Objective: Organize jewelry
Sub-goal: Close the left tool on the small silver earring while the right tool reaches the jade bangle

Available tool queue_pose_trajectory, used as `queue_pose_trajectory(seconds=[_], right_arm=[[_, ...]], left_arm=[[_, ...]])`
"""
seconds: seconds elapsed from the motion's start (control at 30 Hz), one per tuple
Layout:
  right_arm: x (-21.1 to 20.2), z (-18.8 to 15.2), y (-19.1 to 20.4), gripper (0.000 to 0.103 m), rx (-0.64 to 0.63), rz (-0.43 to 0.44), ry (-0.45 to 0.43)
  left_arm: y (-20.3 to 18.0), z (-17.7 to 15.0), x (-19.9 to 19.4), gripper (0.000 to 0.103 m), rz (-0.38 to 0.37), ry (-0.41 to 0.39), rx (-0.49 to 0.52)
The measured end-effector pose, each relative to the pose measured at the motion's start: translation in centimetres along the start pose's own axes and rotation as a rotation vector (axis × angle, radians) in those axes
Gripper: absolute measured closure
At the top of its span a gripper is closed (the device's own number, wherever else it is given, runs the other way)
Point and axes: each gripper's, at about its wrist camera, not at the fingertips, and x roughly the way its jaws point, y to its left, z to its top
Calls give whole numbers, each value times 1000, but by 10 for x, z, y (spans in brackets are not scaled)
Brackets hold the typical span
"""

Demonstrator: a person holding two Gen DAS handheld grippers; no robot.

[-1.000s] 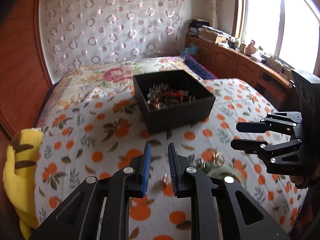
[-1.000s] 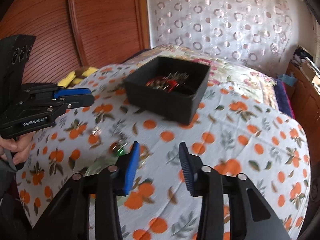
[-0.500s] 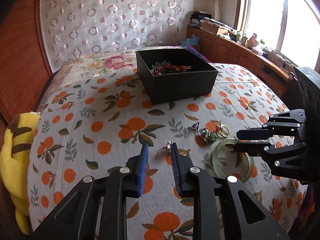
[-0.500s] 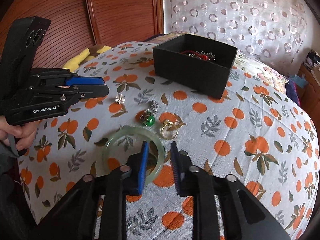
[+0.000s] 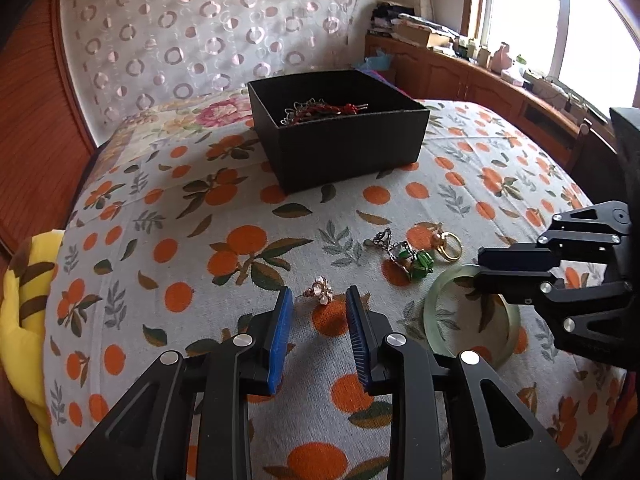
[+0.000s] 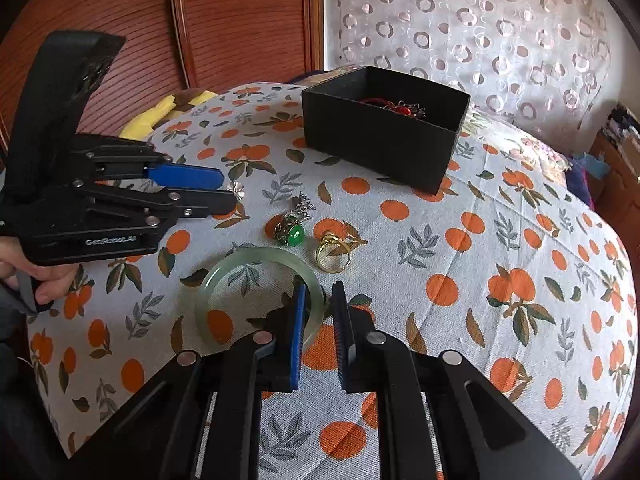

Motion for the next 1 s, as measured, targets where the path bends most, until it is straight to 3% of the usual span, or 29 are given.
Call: queue_pose_trajectory(seconds=[0.23,0.57,0.63,0.77,0.8,1.0], right_arm=[[1,0,-4,88,29,34,-2],[1,0,-2,88,12,15,-1],[1,0,-2,88,15,19,-2],[1,0,-3,88,14,18,-2],[1,0,-3,88,15,19,-2],[1,0,-2,88,16,21,-2]], left_arm=[[-3,5,5,77,17,0,15],[-6,7,7,77,28,-10,27],[-6,7,7,88,25,-13,30],[-6,5,3,89,24,-25,19],[-5,4,1,96,24,-30,13],[-2,-1,-13,96,17,-59,-17]])
